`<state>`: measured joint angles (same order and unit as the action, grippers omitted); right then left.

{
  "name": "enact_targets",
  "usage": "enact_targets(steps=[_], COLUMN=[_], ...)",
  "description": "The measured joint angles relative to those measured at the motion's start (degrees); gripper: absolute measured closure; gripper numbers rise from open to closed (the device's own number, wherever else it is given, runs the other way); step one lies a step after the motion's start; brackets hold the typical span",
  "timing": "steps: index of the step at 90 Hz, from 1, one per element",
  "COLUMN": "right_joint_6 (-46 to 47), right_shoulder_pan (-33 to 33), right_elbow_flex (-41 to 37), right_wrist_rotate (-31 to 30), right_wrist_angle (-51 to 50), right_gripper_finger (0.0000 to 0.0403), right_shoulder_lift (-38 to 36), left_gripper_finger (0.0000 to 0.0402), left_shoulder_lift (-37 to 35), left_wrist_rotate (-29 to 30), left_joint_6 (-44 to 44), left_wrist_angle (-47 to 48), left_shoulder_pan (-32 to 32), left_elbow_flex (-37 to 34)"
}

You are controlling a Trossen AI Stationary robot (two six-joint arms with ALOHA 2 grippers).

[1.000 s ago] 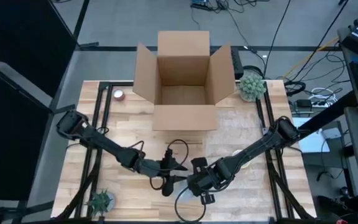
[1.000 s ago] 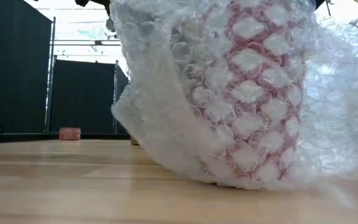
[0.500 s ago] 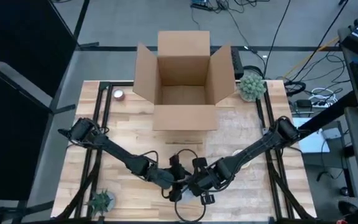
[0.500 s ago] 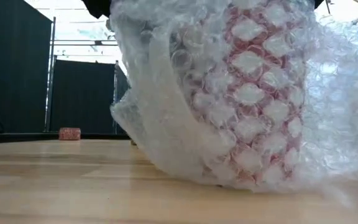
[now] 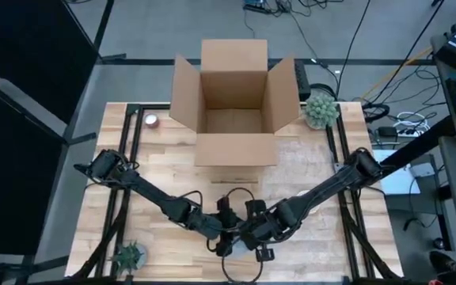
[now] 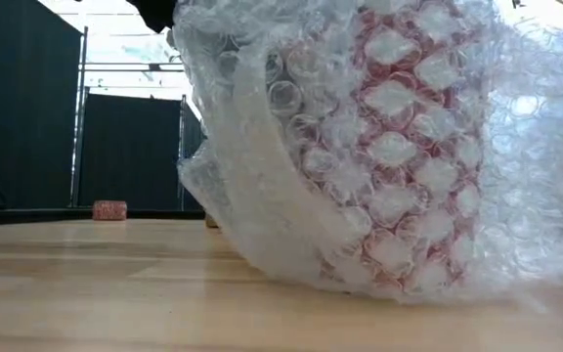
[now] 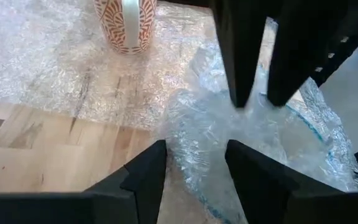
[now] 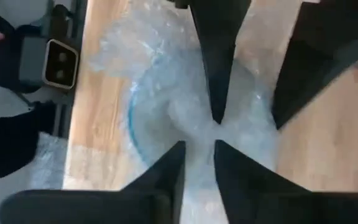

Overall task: Wrap mug
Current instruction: Wrap the red cup with the left transparent bubble wrap

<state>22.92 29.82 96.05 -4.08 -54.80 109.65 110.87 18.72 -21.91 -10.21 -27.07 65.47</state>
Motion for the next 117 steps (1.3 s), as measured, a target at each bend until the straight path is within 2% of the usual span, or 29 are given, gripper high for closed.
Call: enact_targets(steps=[11,23,32,56,77,90,117], right_joint_6=[0.0,-0.3,-1.6,-0.4,0.2,-0.5,-1.3], right_shoulder_pan=[-0.1,-0.1,-0.2,-0.2,0.4,0.5,0.6], right_elbow_flex=[3.8,4.2,2.4,0.7,0.9,0.7,0.1], right_wrist_rotate=[-0.1,-4.2,-6.3,-6.2,-5.9,-5.5,-4.0], right_wrist_angle=[-6.1,-1.4,2.2,4.7,5.2,5.1,3.2], right_gripper_finger=[0.0285,0.0278,0.0286,0.0318,0.0323,0.0323,0.0323], right_shoulder_lift=[0.0,0.1,1.3,8.6,12.6,11.8,3.7], left_gripper_finger=[0.024,0.024,0.024,0.024,0.024,0.024,0.024], left_shoulder_lift=[0.0,0.0,0.0,0.0,0.0,0.0,0.0], left_wrist_rotate=[0.0,0.0,-0.1,-0.5,-0.6,-0.6,-0.8], left_joint_6=[0.0,0.2,0.2,-0.1,0.8,0.7,0.2], left_wrist_angle=[0.0,0.0,0.0,-0.1,-0.4,-0.4,-0.1], left_shoulder_pan=[0.0,0.0,0.0,0.1,0.0,0.0,-0.1], left_elbow_flex=[0.0,-0.1,-0.1,-0.1,-0.1,-0.1,-0.2])
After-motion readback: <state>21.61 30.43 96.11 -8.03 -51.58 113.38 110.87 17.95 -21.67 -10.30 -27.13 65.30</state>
